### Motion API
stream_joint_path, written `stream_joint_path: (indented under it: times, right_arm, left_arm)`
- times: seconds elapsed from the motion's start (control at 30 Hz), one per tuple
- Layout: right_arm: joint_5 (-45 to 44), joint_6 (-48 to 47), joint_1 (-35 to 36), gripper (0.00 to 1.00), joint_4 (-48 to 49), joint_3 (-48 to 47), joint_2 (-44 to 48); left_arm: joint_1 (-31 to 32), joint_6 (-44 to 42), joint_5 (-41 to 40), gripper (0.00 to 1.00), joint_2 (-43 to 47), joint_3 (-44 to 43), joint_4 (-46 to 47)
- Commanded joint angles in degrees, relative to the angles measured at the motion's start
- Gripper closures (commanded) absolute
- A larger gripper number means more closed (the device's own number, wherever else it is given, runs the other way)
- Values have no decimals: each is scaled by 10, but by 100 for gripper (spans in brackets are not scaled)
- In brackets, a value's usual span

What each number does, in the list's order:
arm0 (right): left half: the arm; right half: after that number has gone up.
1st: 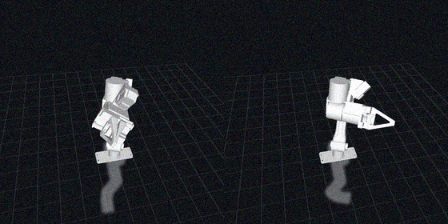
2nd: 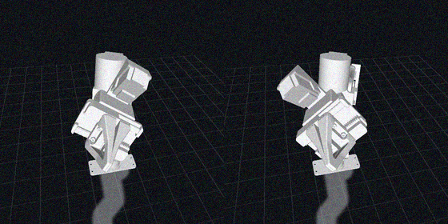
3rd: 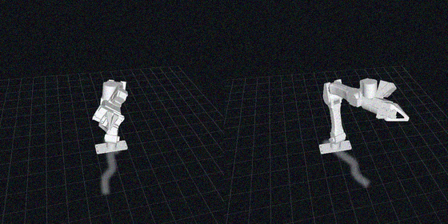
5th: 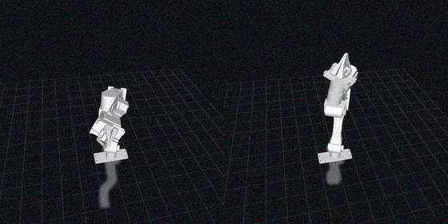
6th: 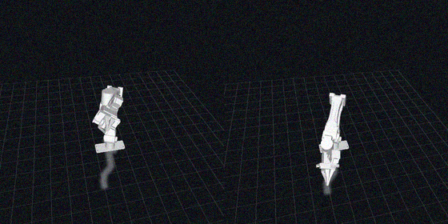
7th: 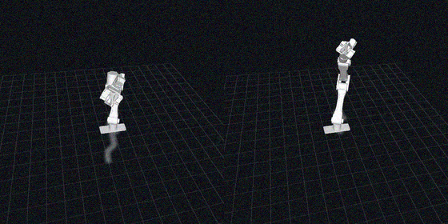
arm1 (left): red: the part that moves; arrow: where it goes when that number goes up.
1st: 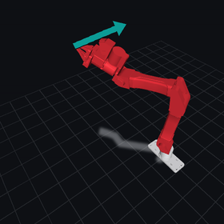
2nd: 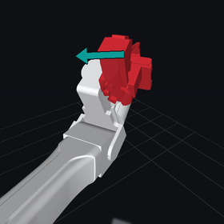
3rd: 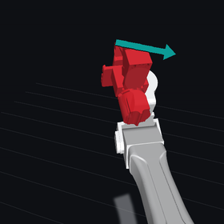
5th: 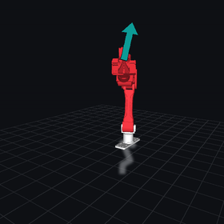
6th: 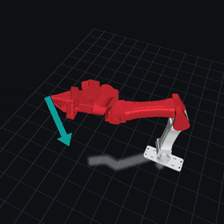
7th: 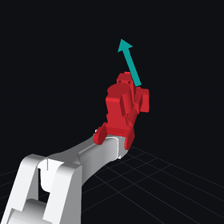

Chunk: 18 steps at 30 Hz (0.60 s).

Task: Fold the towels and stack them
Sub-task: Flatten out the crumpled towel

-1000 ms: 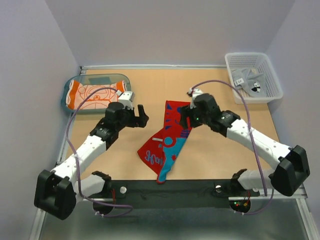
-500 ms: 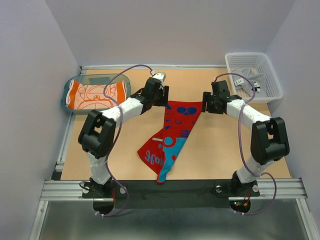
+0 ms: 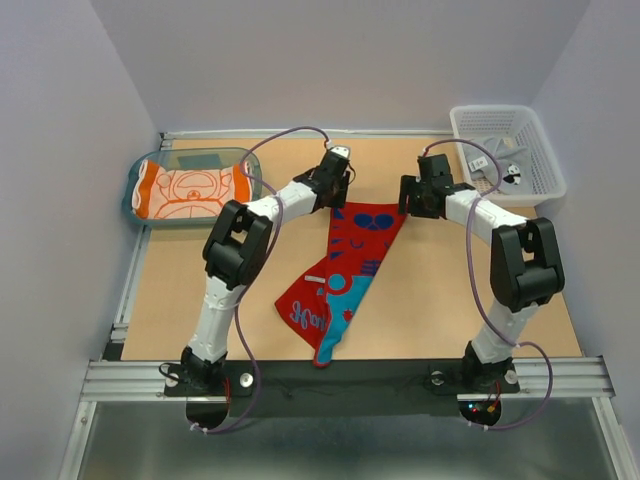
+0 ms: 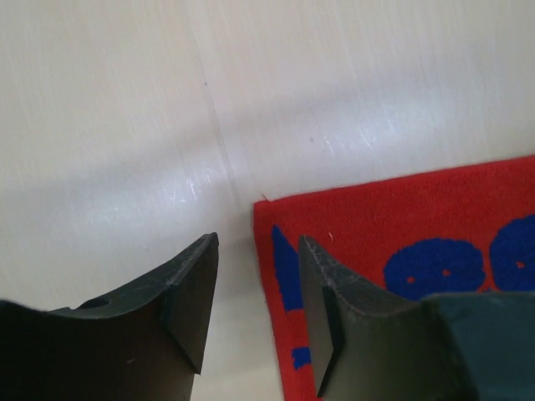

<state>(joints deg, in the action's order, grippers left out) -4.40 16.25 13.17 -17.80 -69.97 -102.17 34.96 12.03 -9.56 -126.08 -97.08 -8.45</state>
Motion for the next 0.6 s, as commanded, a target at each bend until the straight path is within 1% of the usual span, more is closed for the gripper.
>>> stream_joint_path:
  times: [0.0, 0.17, 0.43, 0.53, 0.57]
  right_arm:
    - [2, -8, -2, 33, 37, -29, -11]
    - [-3, -14, -5, 33, 45, -39, -29]
    - [-4, -16, -14, 34, 57, -62, -56]
    - [-9, -16, -20, 34, 61, -72, -76]
    - [-10, -16, -21, 34, 63, -78, -80]
  left_arm:
    - [5, -7, -24, 46, -12, -42, -19]
    - [7, -6, -37, 46, -44, -64, -32]
    - [20, -8, -48, 47, -76, -74, -47]
    - [25, -5, -49, 57, -83, -65, -52]
    - [26, -4, -48, 64, -83, -56, -52]
